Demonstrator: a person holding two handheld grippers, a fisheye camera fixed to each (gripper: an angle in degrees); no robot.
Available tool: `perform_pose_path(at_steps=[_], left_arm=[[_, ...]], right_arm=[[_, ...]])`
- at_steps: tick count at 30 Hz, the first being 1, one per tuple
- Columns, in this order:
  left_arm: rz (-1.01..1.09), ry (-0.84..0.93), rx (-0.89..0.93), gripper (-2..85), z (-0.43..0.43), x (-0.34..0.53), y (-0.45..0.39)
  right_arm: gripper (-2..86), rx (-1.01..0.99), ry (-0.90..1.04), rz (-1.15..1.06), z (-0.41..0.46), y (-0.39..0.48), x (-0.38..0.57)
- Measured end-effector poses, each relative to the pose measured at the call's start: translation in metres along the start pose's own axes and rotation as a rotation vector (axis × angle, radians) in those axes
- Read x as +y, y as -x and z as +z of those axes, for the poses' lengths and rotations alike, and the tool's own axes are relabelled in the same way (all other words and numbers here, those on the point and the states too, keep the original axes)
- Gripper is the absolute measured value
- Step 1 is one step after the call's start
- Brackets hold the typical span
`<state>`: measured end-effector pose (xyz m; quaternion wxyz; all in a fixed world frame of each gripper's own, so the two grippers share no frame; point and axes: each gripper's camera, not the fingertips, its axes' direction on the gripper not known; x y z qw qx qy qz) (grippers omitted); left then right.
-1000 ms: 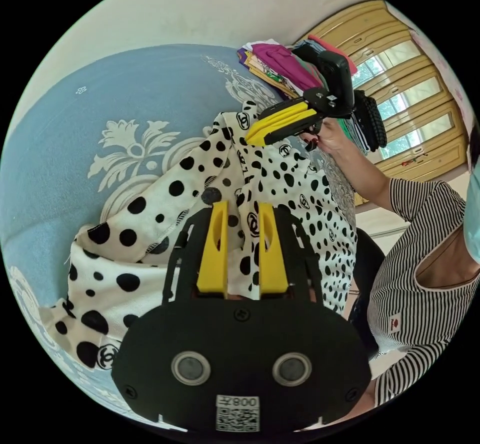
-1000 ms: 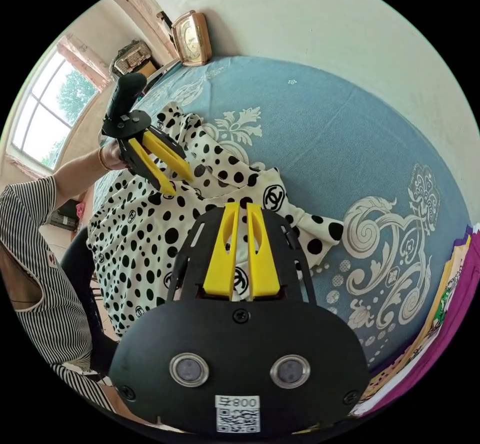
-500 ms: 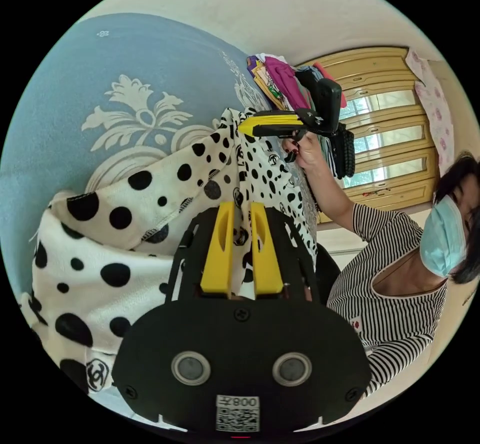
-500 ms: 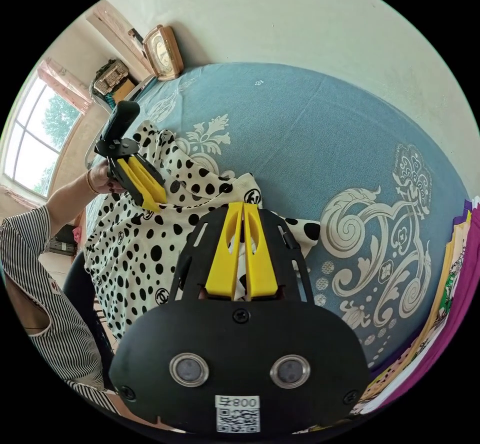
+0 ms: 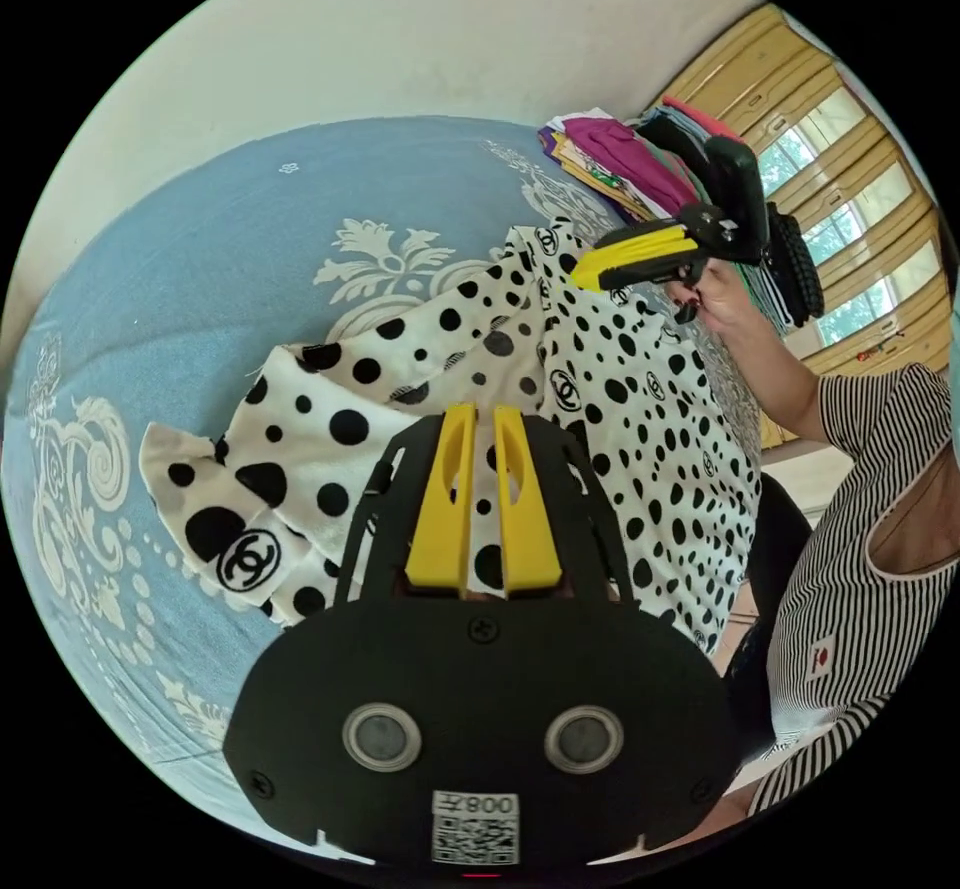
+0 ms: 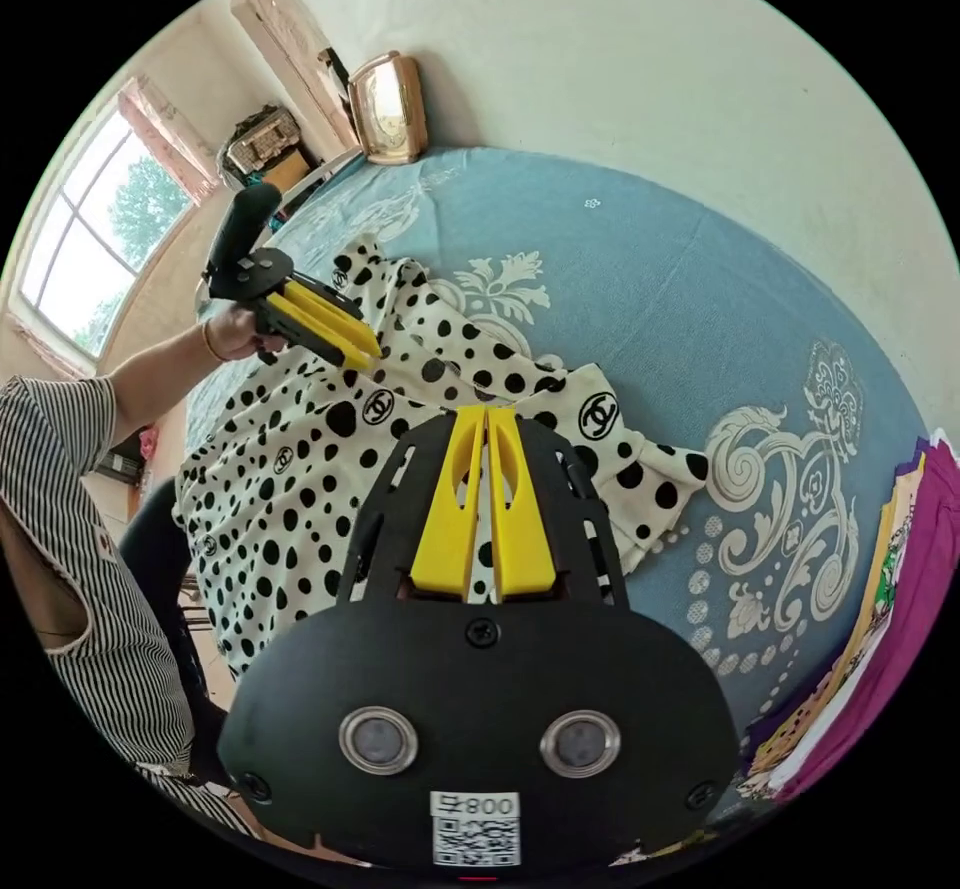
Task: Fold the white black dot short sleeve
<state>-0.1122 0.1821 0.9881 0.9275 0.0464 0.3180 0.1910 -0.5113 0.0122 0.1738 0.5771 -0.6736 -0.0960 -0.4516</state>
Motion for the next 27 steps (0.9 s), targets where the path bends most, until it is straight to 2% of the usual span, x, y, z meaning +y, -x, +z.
perform_pose_path(at_steps=[2,4,8,10,12,14,20,23,25,27], left_arm=[[-0.042,-0.062,-0.002,2.8,-0.018,0.013,0.003],[-0.053,-0.138,-0.025,2.1,-0.048,0.034,0.001],[-0.122,-0.077,-0.227,0.8,-0.058,0.061,0.007],[-0.152,-0.114,-0.194,0.4,-0.073,0.074,0.015],[-0.173,-0.126,-0.238,0.3,-0.085,0.082,0.017],[-0.180,-0.130,-0.299,0.2,-0.097,0.089,0.015],[-0.189,-0.183,-0.300,0.2,-0.141,0.123,0.002],[-0.243,-0.132,-0.370,0.2,-0.151,0.137,0.007],[-0.263,-0.143,-0.339,0.2,-0.164,0.150,0.018],[-0.299,-0.169,-0.335,0.2,-0.181,0.160,0.018]], right_arm=[[0.1,0.062,0.084,0.031,0.019,-0.002,0.004],[0.1,0.001,0.039,0.073,0.009,-0.009,0.014],[0.1,-0.036,-0.023,0.069,-0.010,0.002,0.034],[0.1,-0.011,0.002,0.074,-0.007,0.014,0.050],[0.1,-0.001,0.019,0.077,-0.006,0.021,0.062],[0.1,-0.015,0.002,0.087,-0.014,0.027,0.075],[0.1,-0.001,-0.070,0.121,-0.055,0.053,0.126],[0.1,0.092,-0.056,0.151,-0.064,0.063,0.154],[0.1,0.208,0.008,0.207,-0.058,0.058,0.174],[0.1,0.169,-0.037,0.227,-0.063,0.052,0.186]])
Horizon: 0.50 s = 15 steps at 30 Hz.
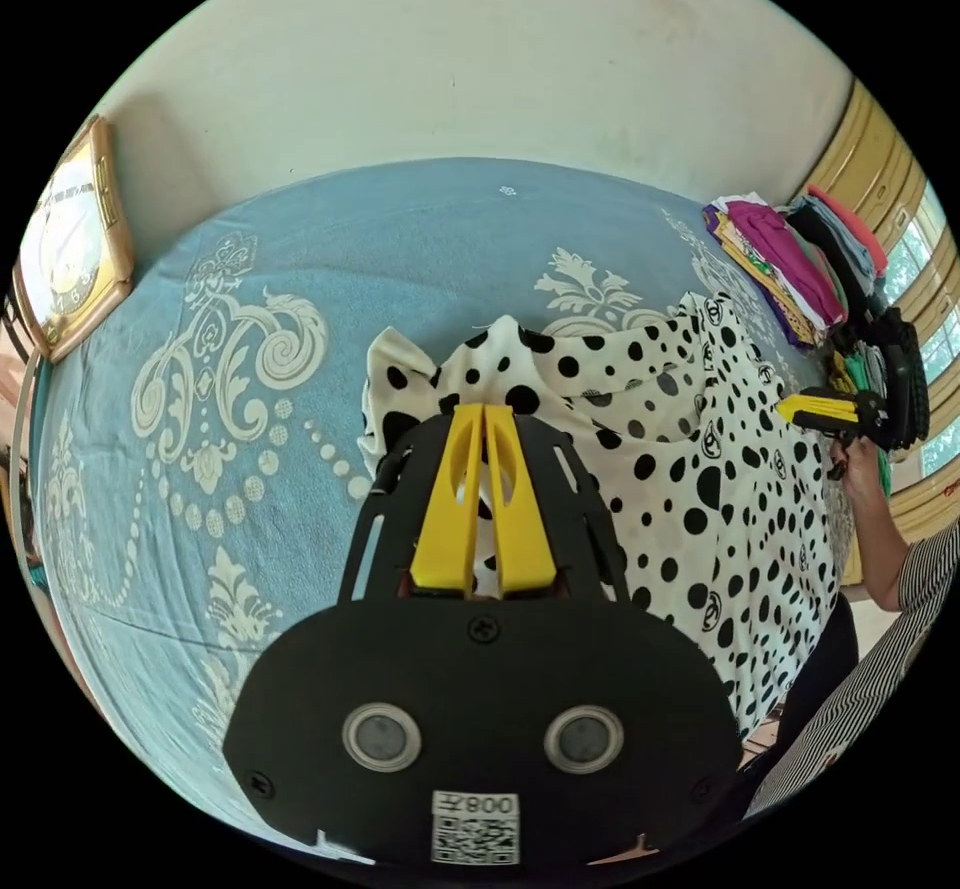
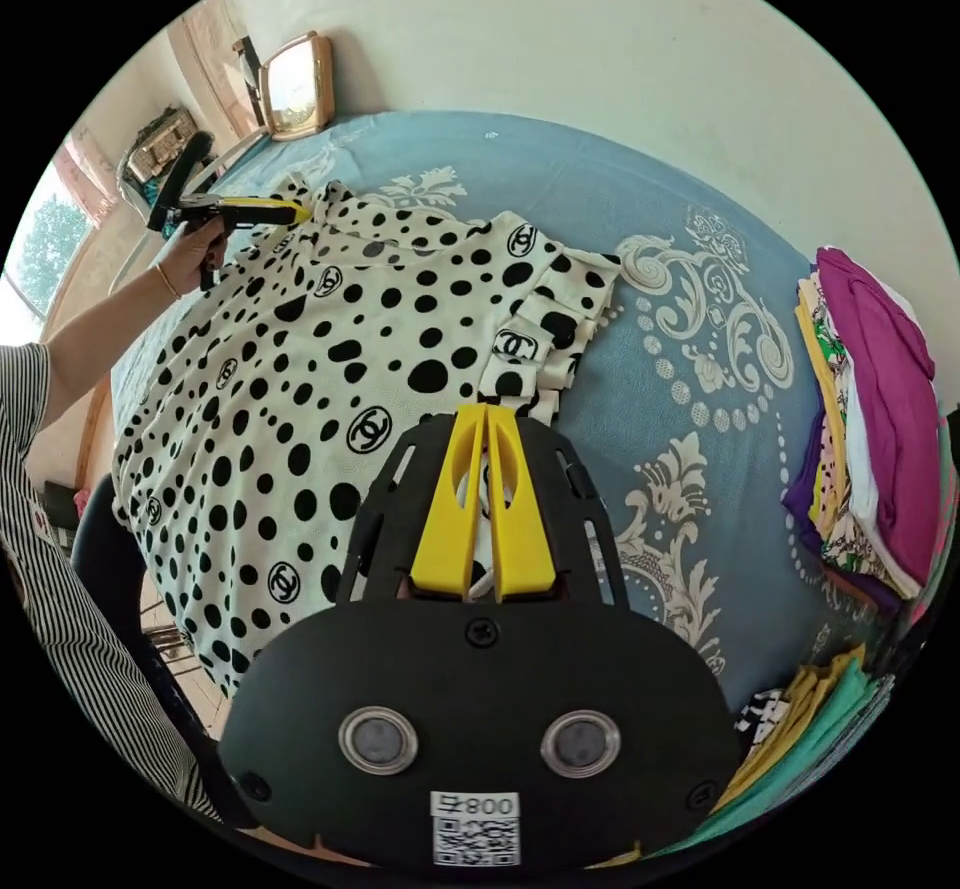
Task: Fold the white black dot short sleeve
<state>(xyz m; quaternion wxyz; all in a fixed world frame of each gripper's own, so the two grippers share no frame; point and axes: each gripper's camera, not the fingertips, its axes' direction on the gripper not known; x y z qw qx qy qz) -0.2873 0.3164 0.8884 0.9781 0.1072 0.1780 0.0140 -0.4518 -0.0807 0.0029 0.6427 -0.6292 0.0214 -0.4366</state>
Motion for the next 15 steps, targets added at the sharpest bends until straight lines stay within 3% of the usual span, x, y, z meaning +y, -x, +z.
perform_pose_path(at_steps=[2,4,8,13,15], left_arm=[[-0.008,-0.036,-0.018,0.1,-0.024,0.012,0.003],[-0.002,-0.073,-0.006,0.1,-0.058,0.035,0.003],[-0.027,-0.112,0.065,0.1,-0.100,0.086,0.006],[-0.142,0.026,-0.039,0.1,-0.103,0.136,0.035],[-0.187,0.010,0.003,0.2,-0.112,0.144,0.053]], right_arm=[[0.1,-0.080,-0.009,0.070,-0.005,-0.014,0.006],[0.1,-0.031,-0.058,0.139,-0.026,-0.023,0.017],[0.1,-0.099,-0.124,0.124,-0.058,-0.014,0.042],[0.1,-0.014,0.011,0.121,-0.040,0.000,0.078],[0.1,-0.095,-0.039,0.185,-0.045,-0.016,0.089]])
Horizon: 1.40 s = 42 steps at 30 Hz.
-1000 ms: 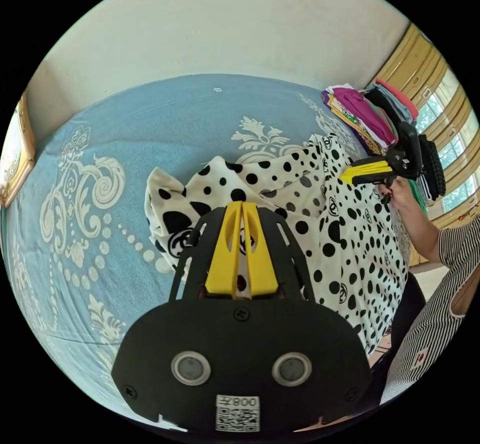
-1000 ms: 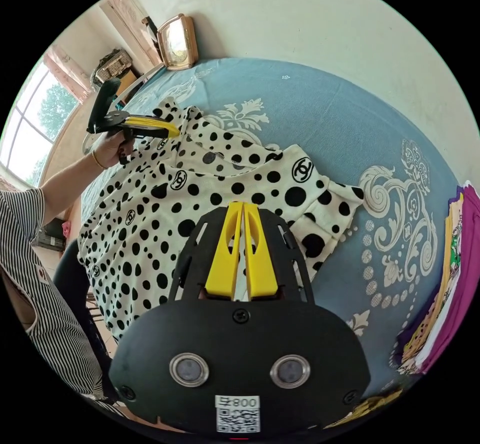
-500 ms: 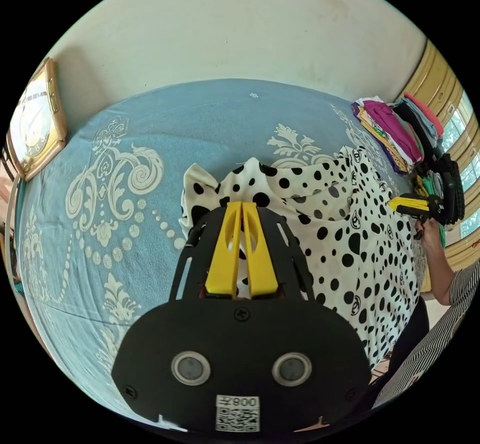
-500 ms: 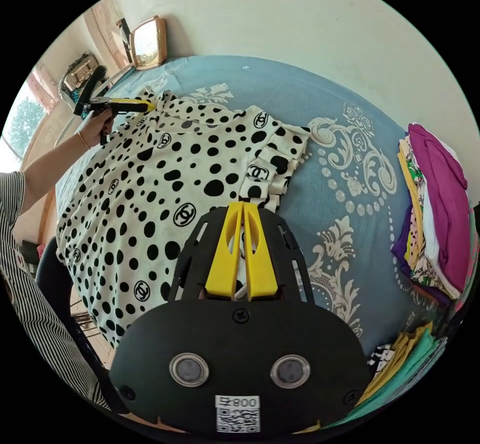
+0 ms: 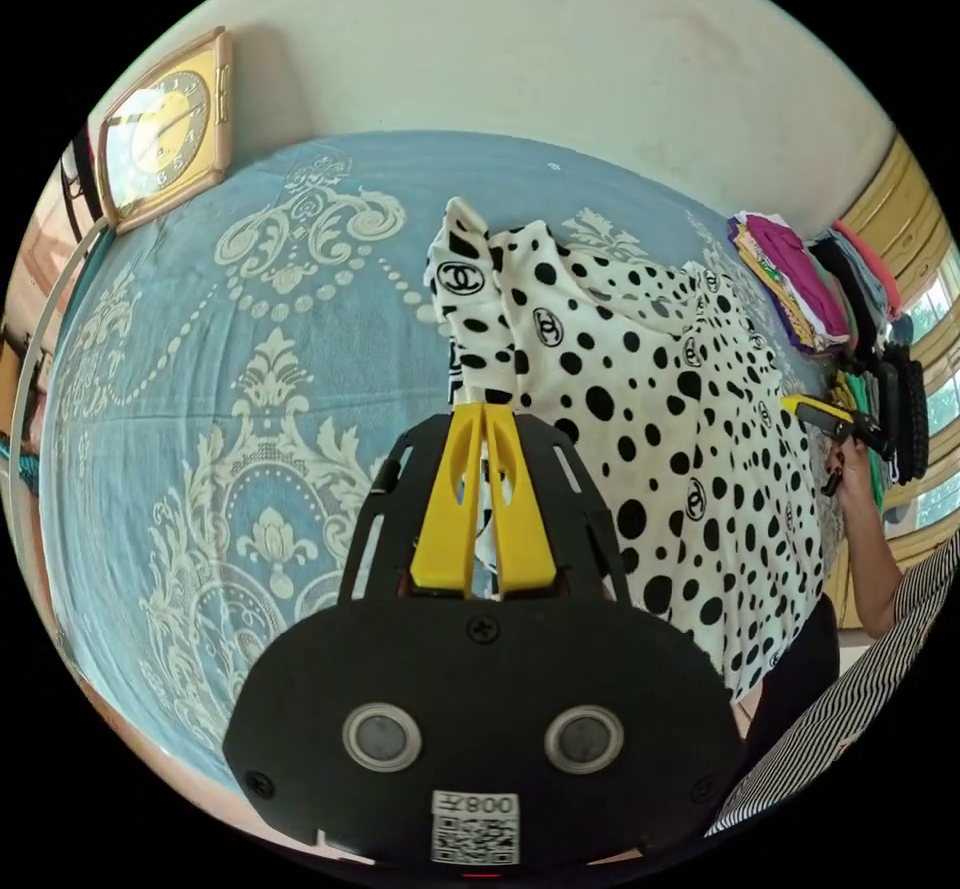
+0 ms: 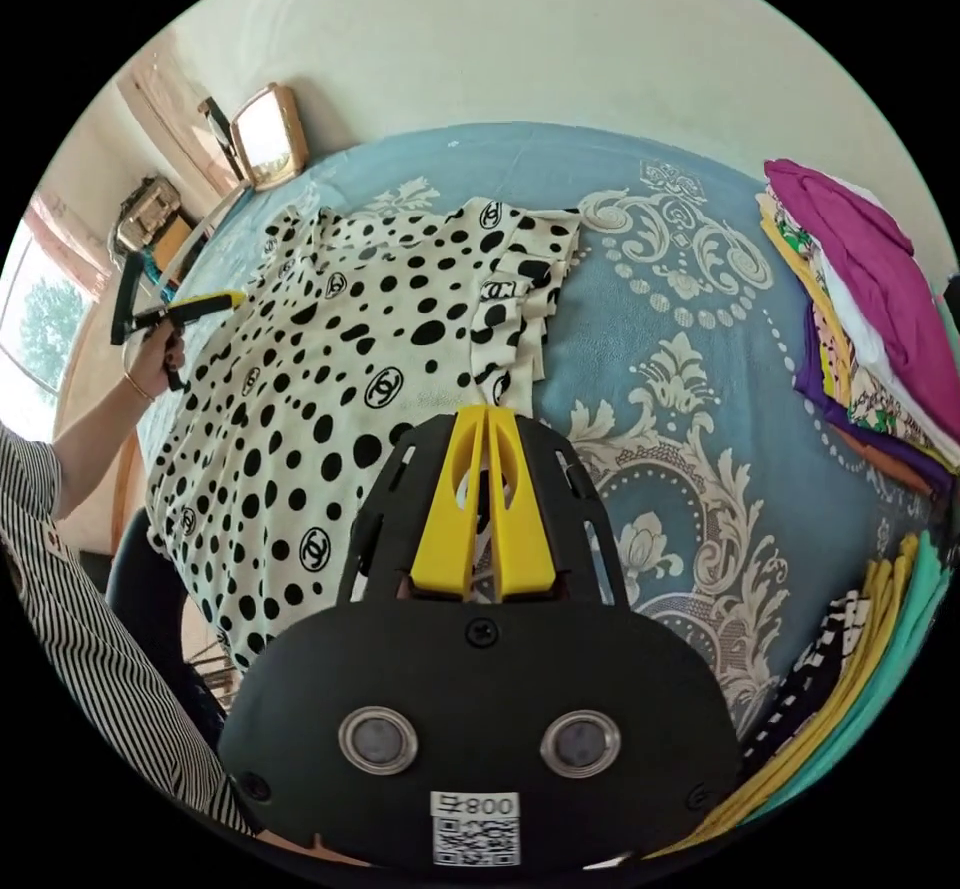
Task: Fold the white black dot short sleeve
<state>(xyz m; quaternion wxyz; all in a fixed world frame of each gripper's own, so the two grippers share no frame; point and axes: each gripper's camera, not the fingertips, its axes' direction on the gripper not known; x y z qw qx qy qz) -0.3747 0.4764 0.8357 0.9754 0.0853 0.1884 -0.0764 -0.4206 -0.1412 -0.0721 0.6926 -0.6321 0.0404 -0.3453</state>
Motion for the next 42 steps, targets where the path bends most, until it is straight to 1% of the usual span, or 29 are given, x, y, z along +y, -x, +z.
perform_pose_path(at_steps=[1,3,5,7,9,11,12,14,15,16,18,19,22,24,25,27,30,34,37,40,42], left_arm=[[-0.041,-0.004,0.020,0.2,-0.009,0.002,0.010],[-0.038,-0.055,0.010,0.1,-0.030,0.008,0.013],[-0.033,-0.067,0.033,0.1,-0.042,0.014,0.016],[-0.029,-0.011,0.053,0.1,-0.040,0.020,0.022],[-0.033,0.034,-0.013,0.1,-0.042,0.026,0.026],[-0.039,0.007,0.026,0.1,-0.059,0.034,0.030],[-0.019,-0.023,0.048,0.1,-0.075,0.041,0.029],[0.001,-0.034,0.053,0.1,-0.089,0.053,0.027],[0.013,0.010,0.034,0.2,-0.087,0.059,0.027],[0.012,0.075,-0.025,0.2,-0.081,0.063,0.032],[0.031,0.117,-0.083,0.2,-0.079,0.070,0.041],[-0.023,0.075,-0.047,0.3,-0.093,0.075,0.051],[-0.078,-0.020,0.034,0.7,-0.125,0.085,0.072],[-0.120,0.021,0.034,1.2,-0.124,0.089,0.087],[-0.155,0.072,0.045,1.5,-0.117,0.091,0.097],[-0.194,0.115,0.085,1.9,-0.109,0.094,0.111],[-0.230,0.107,0.185,2.1,-0.110,0.100,0.126],[-0.204,0.118,0.235,1.7,-0.121,0.107,0.137],[-0.220,0.110,0.223,0.9,-0.134,0.113,0.145],[-0.243,0.033,0.184,0.6,-0.164,0.120,0.159],[-0.253,0.019,0.177,0.5,-0.177,0.124,0.169]], right_arm=[[0.1,-0.059,0.001,0.044,-0.004,-0.012,0.002],[0.1,-0.101,-0.040,0.088,-0.019,-0.020,0.007],[0.0,-0.058,-0.080,0.082,-0.035,-0.017,0.014],[0.1,-0.045,-0.050,0.075,-0.037,-0.014,0.024],[0.1,-0.034,-0.005,0.077,-0.030,-0.014,0.030],[0.1,-0.032,0.007,0.112,-0.032,-0.017,0.037],[0.1,-0.059,-0.023,0.118,-0.042,-0.014,0.040],[0.1,-0.044,-0.054,0.097,-0.058,-0.004,0.047],[0.1,-0.042,-0.045,0.077,-0.061,0.003,0.051],[0.2,-0.046,-0.008,0.061,-0.057,0.008,0.056],[0.3,-0.022,0.087,0.075,-0.043,0.007,0.063],[0.4,-0.010,0.116,0.080,-0.038,0.004,0.067],[1.0,-0.009,0.038,0.121,-0.064,-0.002,0.075],[1.8,-0.013,-0.008,0.141,-0.077,-0.007,0.082],[2.9,-0.031,-0.004,0.170,-0.081,-0.014,0.086],[5.1,-0.075,0.010,0.236,-0.079,-0.027,0.092],[7.3,-0.129,0.029,0.322,-0.073,-0.043,0.102],[6.1,-0.142,0.011,0.363,-0.079,-0.049,0.112],[3.9,-0.117,0.027,0.351,-0.083,-0.048,0.113],[1.7,-0.088,0.060,0.330,-0.089,-0.046,0.111],[1.2,-0.061,0.052,0.316,-0.099,-0.045,0.111]])
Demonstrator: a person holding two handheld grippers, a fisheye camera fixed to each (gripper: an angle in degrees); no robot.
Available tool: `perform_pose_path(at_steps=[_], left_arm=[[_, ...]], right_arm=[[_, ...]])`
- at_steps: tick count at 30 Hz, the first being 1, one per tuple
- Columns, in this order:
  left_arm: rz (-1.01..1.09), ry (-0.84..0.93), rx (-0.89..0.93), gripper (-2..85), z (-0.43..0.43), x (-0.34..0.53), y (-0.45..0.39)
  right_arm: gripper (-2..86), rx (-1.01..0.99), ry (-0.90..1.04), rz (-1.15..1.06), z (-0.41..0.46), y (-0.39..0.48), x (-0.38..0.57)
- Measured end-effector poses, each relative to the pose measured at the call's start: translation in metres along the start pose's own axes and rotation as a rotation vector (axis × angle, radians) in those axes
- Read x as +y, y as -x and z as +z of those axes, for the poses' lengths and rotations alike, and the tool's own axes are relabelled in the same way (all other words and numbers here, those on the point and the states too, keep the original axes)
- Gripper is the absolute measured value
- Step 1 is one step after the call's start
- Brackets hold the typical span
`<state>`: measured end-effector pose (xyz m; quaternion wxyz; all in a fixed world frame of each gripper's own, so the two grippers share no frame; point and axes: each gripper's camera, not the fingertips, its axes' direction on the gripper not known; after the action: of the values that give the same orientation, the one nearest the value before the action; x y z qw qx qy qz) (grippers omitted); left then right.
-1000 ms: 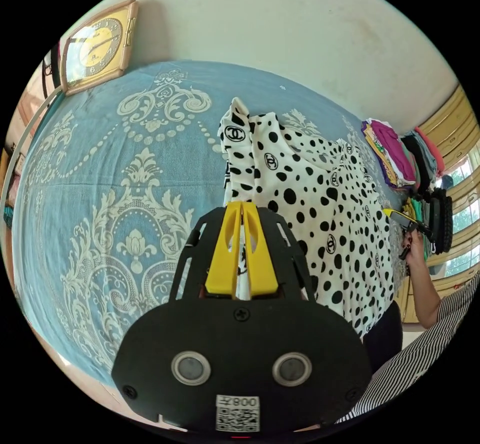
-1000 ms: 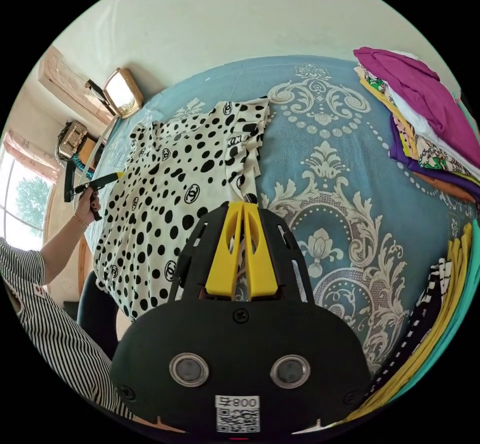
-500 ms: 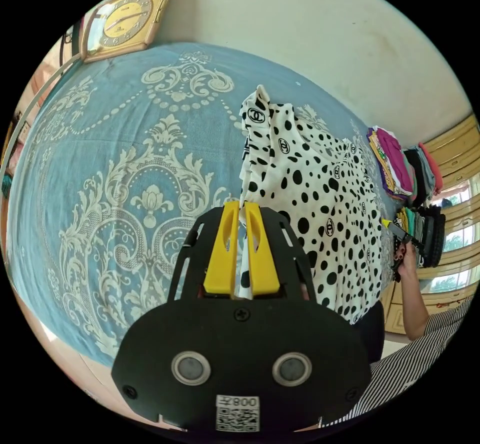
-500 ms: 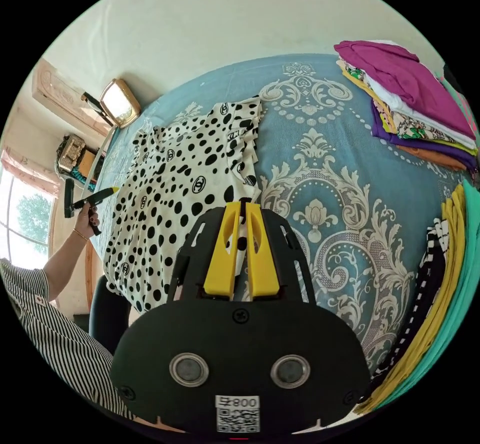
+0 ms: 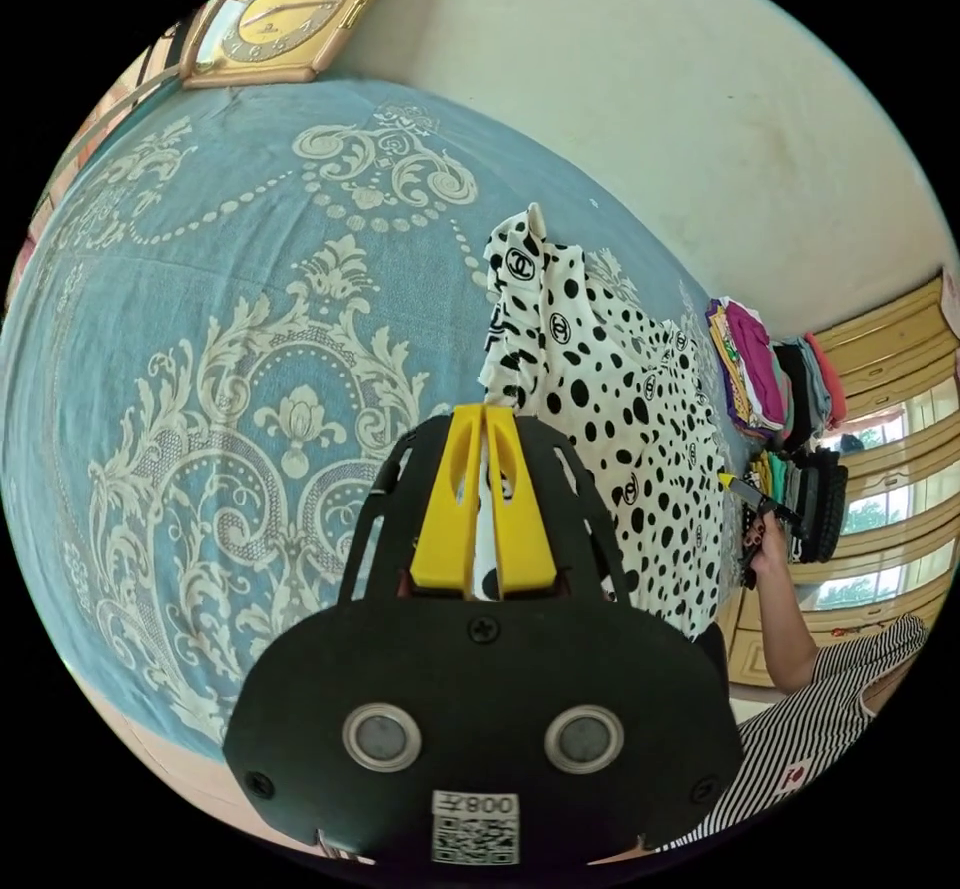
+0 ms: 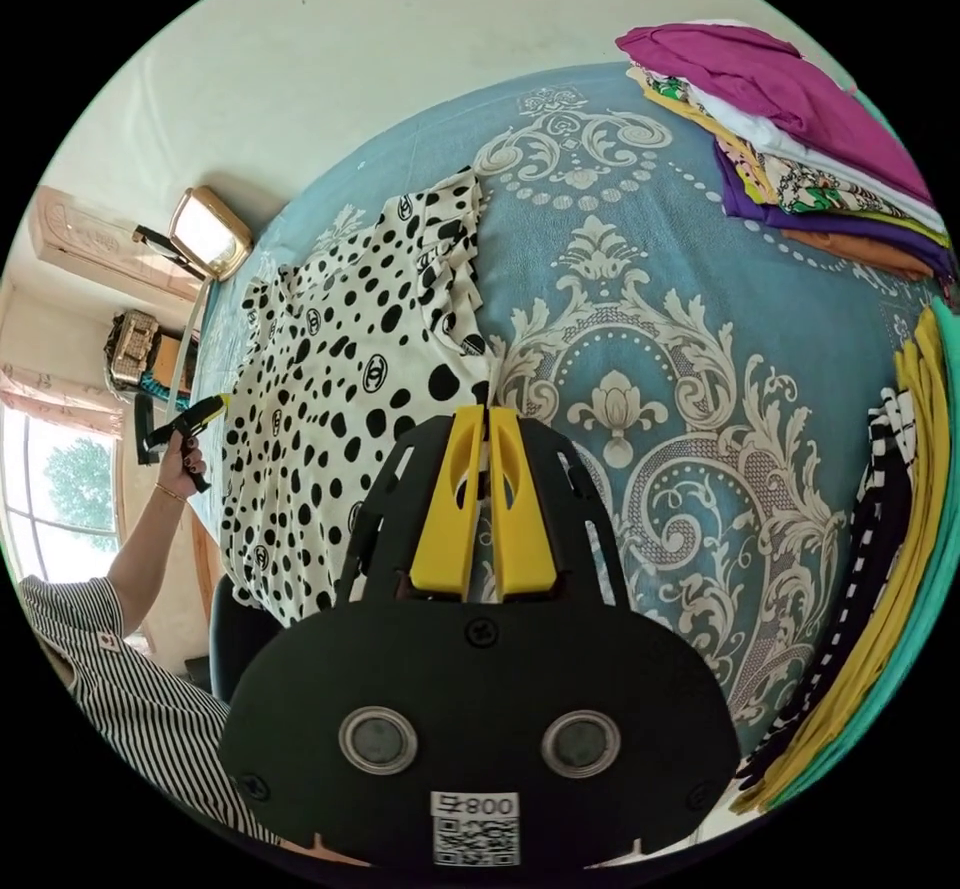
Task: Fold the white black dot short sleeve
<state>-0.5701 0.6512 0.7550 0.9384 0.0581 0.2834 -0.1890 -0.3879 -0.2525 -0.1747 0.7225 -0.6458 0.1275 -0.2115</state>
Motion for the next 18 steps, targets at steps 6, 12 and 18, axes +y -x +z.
perform_pose_path(at_steps=[6,12,18], left_arm=[[-0.028,0.011,-0.031,0.7,-0.018,0.015,0.012],[-0.079,-0.065,0.088,2.7,-0.063,0.057,0.026],[-0.043,0.082,0.083,4.8,-0.082,0.136,0.019]], right_arm=[[1.4,-0.045,0.009,0.053,-0.002,-0.018,0.006],[5.0,-0.124,0.005,0.116,-0.022,-0.033,0.021],[7.2,-0.129,0.062,0.097,-0.048,-0.019,0.079]])
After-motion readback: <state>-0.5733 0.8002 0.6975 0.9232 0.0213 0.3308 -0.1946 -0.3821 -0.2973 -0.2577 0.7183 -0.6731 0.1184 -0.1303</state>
